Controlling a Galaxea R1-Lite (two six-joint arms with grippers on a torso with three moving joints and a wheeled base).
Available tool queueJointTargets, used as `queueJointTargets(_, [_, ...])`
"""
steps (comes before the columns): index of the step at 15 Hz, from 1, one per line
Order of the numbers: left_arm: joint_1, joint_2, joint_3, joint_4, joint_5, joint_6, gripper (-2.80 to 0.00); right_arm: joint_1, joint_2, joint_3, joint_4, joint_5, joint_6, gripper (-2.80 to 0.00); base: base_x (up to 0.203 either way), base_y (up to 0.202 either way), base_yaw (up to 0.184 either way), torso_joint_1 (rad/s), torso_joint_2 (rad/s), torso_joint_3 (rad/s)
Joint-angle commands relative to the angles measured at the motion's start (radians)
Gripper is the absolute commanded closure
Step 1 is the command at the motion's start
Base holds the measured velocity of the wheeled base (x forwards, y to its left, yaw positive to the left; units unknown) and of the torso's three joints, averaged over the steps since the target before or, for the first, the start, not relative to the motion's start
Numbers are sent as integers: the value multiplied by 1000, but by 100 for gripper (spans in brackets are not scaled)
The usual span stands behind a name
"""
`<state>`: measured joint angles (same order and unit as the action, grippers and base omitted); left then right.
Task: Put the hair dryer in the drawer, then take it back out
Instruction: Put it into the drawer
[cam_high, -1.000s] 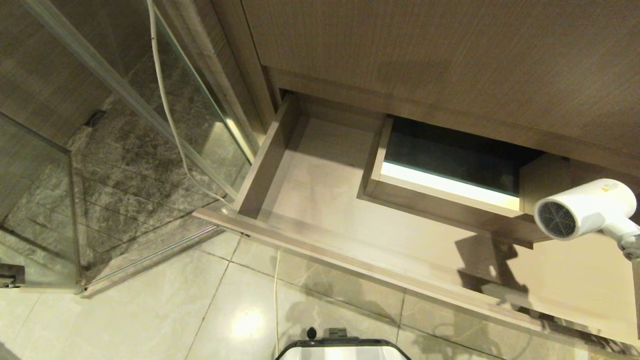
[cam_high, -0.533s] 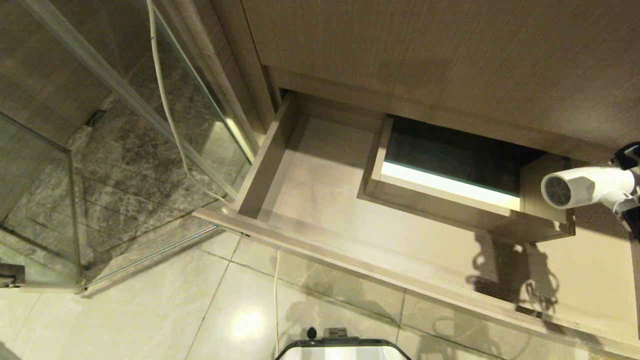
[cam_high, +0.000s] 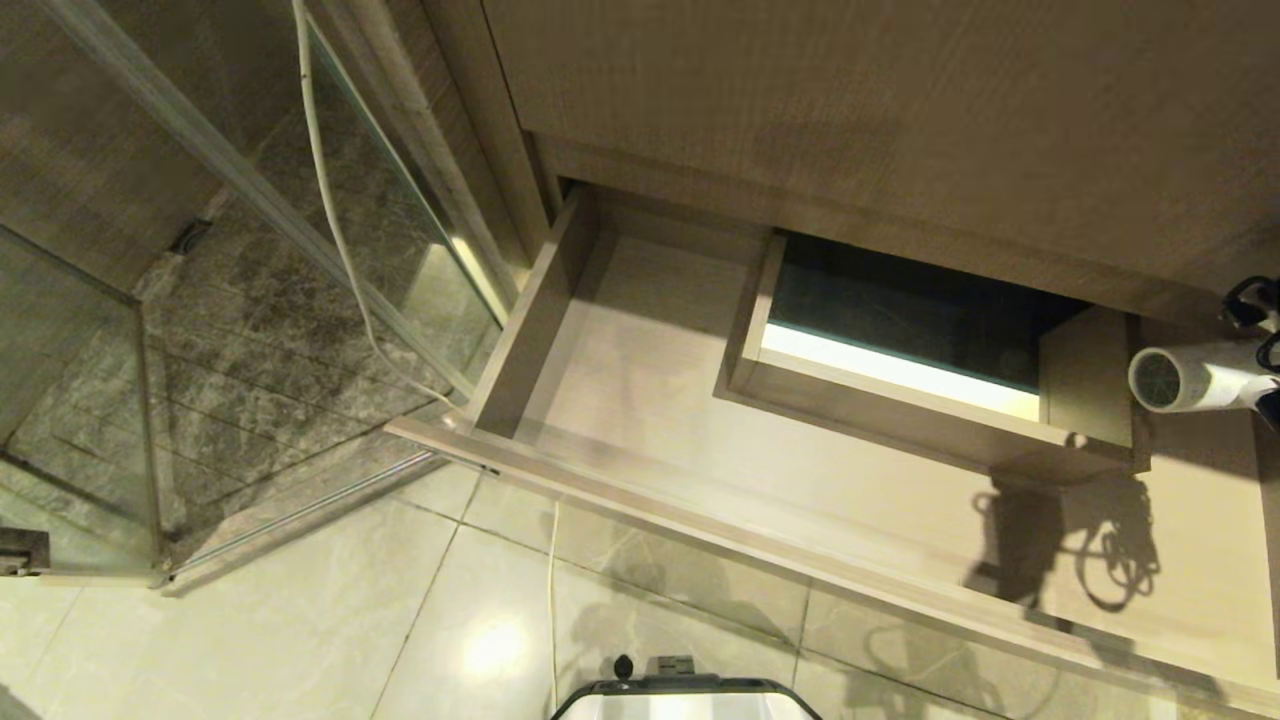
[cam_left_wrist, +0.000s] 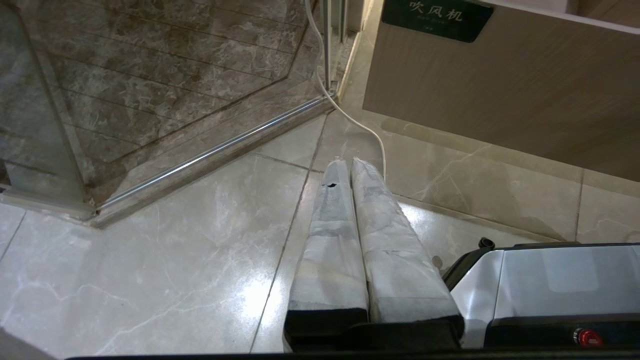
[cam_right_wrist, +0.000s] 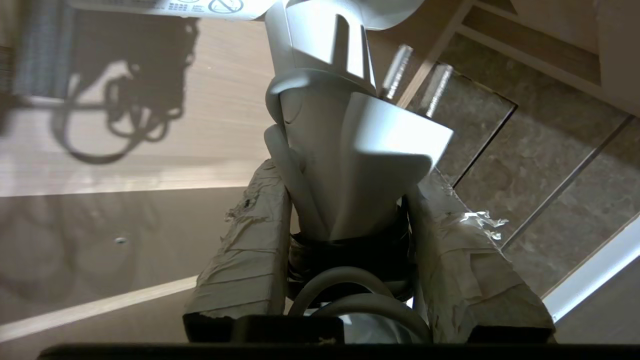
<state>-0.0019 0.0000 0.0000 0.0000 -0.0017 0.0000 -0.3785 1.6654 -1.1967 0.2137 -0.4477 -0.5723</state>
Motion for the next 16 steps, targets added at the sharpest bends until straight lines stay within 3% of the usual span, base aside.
queueJointTargets(1, [0, 0, 2, 0, 0, 0, 0, -3, 47, -16, -4, -2, -6, 0, 0, 0, 0, 0, 0, 0])
queueJointTargets(16, [0, 0, 2, 0, 0, 0, 0, -34, 185, -103, -76, 3, -50, 0, 0, 0, 0, 0, 0, 0])
